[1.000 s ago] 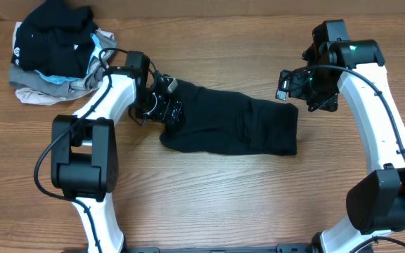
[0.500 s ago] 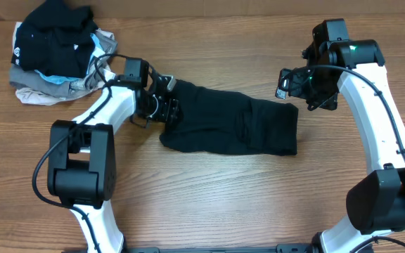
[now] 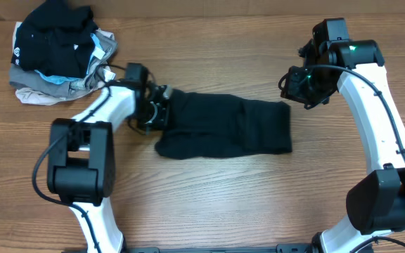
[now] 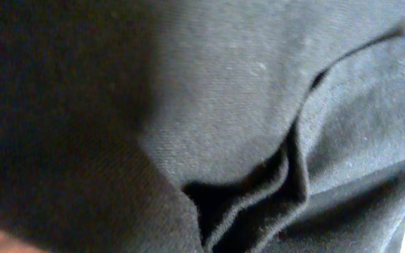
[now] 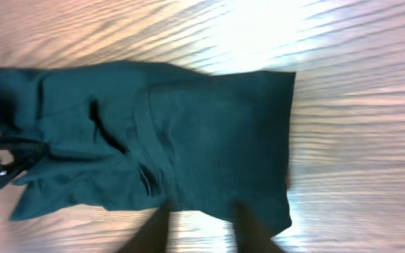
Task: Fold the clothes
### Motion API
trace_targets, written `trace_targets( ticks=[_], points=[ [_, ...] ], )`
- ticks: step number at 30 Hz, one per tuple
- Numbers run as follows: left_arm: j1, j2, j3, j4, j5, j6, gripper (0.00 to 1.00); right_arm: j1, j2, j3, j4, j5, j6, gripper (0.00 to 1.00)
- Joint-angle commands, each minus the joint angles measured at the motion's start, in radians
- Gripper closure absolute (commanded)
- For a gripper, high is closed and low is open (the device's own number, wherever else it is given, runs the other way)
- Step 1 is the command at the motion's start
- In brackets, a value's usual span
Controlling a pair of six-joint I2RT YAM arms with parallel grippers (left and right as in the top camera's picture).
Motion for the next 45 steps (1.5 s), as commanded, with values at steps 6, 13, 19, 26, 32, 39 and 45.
trace_targets(
  ticks=[6, 13, 19, 26, 32, 39, 45],
  points=[
    [0.116, -0.019, 0.11, -0.131, -0.116, 0.029, 0.96, 0.043, -0.005, -0.195, 0.172, -0.282, 0.007, 0.96],
    [0.09, -0.097, 0.141, -0.14, -0.146, 0.032, 0.96, 0.117, -0.005, -0.402, 0.464, -0.427, 0.134, 0.96],
    [0.089, -0.165, 0.15, -0.163, -0.149, 0.032, 0.96, 0.181, -0.003, -0.517, 0.644, -0.323, 0.356, 0.96],
    [0.087, -0.28, 0.249, -0.261, -0.171, 0.044, 0.96, 0.177, 0.0, -0.59, 0.744, -0.272, 0.418, 0.96],
    [0.035, -0.308, 0.294, -0.296, -0.171, 0.047, 0.96, 0.177, 0.03, -0.59, 0.751, -0.27, 0.427, 0.96],
    [-0.128, -0.306, 0.294, -0.265, -0.283, 0.04, 0.96, 0.177, 0.089, -0.59, 0.777, -0.291, 0.444, 0.96],
    [-0.275, -0.291, 0.294, -0.212, -0.361, 0.024, 0.96, 0.177, 0.1, -0.59, 0.791, -0.307, 0.444, 0.96]
  ],
)
